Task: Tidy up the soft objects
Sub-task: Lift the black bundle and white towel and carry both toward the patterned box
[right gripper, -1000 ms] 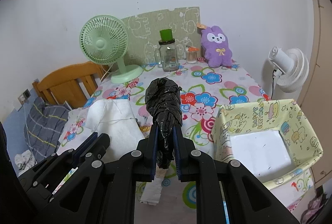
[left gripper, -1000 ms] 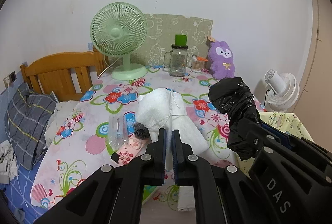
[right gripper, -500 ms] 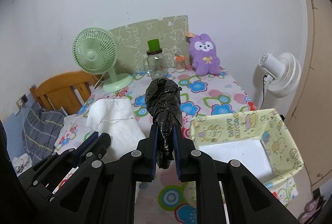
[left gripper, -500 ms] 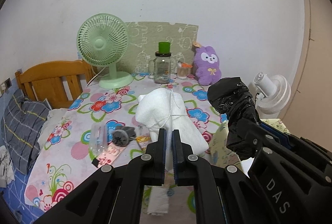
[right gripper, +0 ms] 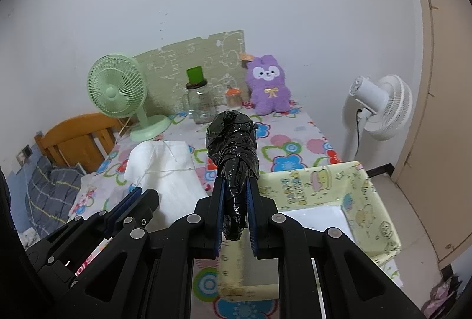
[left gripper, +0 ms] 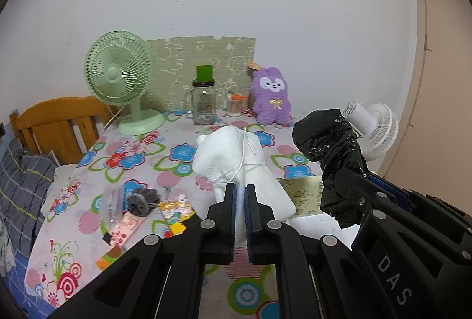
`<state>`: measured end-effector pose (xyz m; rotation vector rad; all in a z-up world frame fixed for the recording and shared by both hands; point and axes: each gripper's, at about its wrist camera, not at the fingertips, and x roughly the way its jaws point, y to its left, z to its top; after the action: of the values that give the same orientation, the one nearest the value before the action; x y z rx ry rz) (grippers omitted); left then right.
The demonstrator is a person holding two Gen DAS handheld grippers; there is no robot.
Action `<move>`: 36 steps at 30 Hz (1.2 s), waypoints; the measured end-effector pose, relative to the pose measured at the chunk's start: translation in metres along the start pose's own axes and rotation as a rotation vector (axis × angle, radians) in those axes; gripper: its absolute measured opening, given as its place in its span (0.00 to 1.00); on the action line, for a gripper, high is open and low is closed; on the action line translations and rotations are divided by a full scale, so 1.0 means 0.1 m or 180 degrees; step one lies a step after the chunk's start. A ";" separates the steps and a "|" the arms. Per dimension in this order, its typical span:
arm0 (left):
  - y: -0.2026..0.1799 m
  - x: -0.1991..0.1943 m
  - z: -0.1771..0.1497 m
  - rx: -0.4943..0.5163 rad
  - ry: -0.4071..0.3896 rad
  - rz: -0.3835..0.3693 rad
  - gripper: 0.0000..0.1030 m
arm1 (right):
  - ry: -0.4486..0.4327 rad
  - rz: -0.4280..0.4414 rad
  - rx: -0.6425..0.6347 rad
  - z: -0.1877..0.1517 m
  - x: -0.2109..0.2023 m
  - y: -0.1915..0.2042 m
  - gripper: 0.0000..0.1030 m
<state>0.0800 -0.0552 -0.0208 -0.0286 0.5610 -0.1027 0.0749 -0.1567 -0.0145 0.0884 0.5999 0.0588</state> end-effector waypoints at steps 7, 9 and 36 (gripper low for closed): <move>-0.22 0.05 0.01 0.0067 0.0018 -0.0114 0.02 | -0.0008 -0.0098 0.0016 0.02 -0.02 -0.22 0.17; -0.29 0.09 0.01 0.0096 0.0033 -0.0156 0.02 | -0.0011 -0.0123 0.0021 0.02 -0.02 -0.27 0.17; -1.01 0.68 -0.19 0.0479 0.0519 -0.0531 0.04 | 0.0337 -0.0468 0.0351 -0.18 0.37 -1.08 0.17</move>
<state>0.1184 -0.1624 -0.0673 0.0804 0.7120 -0.3116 0.0983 -0.2605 -0.0603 0.1485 0.7138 -0.1130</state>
